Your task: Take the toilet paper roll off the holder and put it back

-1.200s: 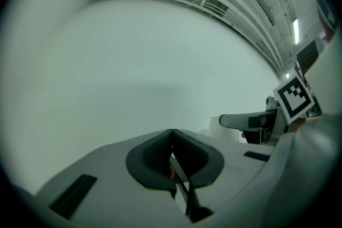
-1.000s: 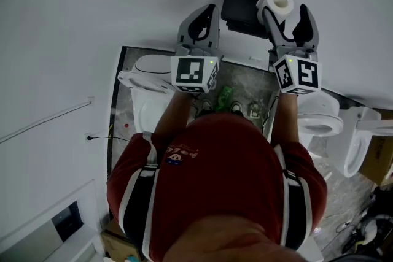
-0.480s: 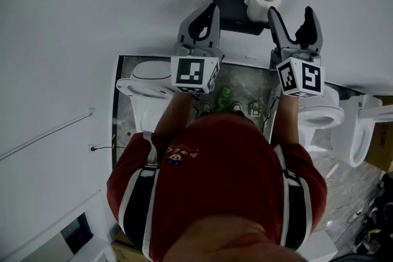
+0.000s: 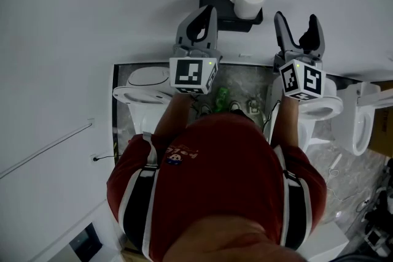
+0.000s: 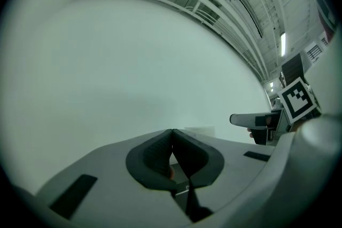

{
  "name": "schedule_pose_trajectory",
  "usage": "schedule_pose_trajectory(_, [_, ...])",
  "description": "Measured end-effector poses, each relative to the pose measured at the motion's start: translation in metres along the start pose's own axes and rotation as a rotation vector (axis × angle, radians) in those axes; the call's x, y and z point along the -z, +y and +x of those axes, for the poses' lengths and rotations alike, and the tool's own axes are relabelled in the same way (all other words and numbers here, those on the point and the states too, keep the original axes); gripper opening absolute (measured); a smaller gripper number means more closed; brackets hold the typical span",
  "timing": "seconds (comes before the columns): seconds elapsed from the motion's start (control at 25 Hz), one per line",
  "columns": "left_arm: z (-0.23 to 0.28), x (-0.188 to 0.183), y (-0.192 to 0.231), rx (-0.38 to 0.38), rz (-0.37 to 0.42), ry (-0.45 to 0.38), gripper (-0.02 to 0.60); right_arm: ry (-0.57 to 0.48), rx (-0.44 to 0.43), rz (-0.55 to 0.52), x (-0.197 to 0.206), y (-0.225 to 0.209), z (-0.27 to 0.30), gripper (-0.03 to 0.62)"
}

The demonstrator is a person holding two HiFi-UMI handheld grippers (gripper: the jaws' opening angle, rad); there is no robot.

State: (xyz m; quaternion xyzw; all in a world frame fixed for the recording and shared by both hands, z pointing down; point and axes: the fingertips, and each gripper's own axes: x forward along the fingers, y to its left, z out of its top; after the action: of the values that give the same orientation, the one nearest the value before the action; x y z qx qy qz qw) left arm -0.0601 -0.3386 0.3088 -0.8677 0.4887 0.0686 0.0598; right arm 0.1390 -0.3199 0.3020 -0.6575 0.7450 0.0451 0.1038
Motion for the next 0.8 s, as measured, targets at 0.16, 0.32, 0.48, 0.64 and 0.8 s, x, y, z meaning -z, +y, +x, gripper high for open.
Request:
schedule_pose_trajectory(0.16, [-0.001,-0.003,0.001,-0.012,0.001,0.0,0.018,0.006,0.026,-0.016,0.002,-0.007,-0.005,0.425])
schedule_pose_trajectory(0.32, [-0.002,0.001,0.004,-0.024,0.002,0.005,0.018,0.013,0.028,-0.011,0.004,-0.009,-0.007,0.408])
schedule_pose_trajectory(0.48, [-0.003,0.0,0.006,-0.034,0.003,0.007,0.018,0.013,0.031,0.001,0.004,-0.01,-0.009,0.346])
schedule_pose_trajectory(0.64, [-0.003,-0.002,0.004,-0.034,0.004,0.004,0.018,0.026,0.058,0.011,0.006,-0.015,-0.011,0.222])
schedule_pose_trajectory(0.8, [-0.002,-0.001,0.004,-0.038,0.007,0.006,0.018,0.078,0.082,-0.009,0.013,-0.02,-0.009,0.142])
